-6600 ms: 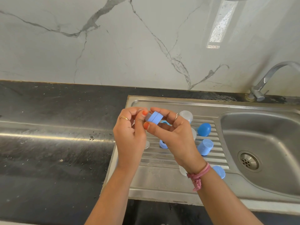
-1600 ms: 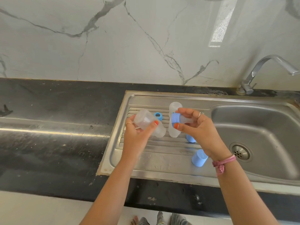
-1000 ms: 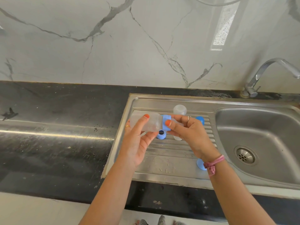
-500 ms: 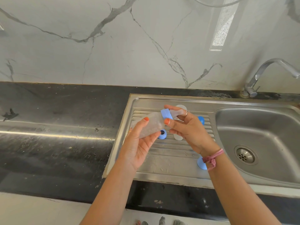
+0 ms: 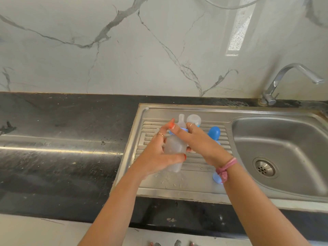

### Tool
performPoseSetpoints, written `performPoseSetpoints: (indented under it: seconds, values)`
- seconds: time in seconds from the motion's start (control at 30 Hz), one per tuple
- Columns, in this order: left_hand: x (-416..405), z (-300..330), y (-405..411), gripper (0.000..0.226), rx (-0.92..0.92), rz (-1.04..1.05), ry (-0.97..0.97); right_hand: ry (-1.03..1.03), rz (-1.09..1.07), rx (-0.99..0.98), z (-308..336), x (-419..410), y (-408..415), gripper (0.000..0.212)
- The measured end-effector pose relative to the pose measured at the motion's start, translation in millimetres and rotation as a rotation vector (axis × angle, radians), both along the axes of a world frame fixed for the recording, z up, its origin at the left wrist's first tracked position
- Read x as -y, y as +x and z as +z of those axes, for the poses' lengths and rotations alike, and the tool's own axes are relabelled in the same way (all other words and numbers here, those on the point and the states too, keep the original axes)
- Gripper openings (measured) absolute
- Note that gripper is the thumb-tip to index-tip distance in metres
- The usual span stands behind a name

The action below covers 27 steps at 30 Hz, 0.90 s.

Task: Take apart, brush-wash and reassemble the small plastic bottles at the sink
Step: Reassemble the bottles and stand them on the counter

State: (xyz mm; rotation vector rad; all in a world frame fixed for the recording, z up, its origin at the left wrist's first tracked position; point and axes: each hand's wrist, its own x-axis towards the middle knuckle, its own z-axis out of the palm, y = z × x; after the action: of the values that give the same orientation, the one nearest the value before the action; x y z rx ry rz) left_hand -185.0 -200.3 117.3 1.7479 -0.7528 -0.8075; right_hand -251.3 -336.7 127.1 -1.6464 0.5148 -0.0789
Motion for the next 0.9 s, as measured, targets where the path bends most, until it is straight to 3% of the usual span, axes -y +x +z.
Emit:
performPoseSetpoints:
  seconds: [0.1,0.23,0.33,0.5,0.6,0.73,0.9]
  values:
    - [-0.3,-1.5,1.5,0.097,0.007,0.004,-0.044,0.207,0.132,0.109,5.1,24.6,-17.7,0.06]
    - [4.9,-0.8,1.3,0.101,0.117,0.006,0.016,0.14,-0.008,0.183,0.0,25.2,-19.8,0.034]
    - [7.8,-2.2,-1.1,0.099,0.193,0.035,0.086,0.079,-0.065,0.195,-2.3,15.1,-16.1,0.031]
    - [6.0,0.6,-6.1,0.079,0.247,0.007,0.135,0.029,0.025,0.169,7.3,25.7,-24.1,0.047]
    - [10.1,5.3,-7.7,0.074,0.268,-0.002,0.114,0.067,0.083,0.219,9.7,30.1,-25.0,0.034]
    - [15.9,7.9,-14.6,0.053,0.202,0.023,0.076,0.196,0.062,0.233,8.9,33.1,-22.9,0.032]
    - [25.7,10.4,-29.3,0.032,0.264,0.17,-0.045,0.485,0.009,0.336,10.4,21.3,-20.1,0.023]
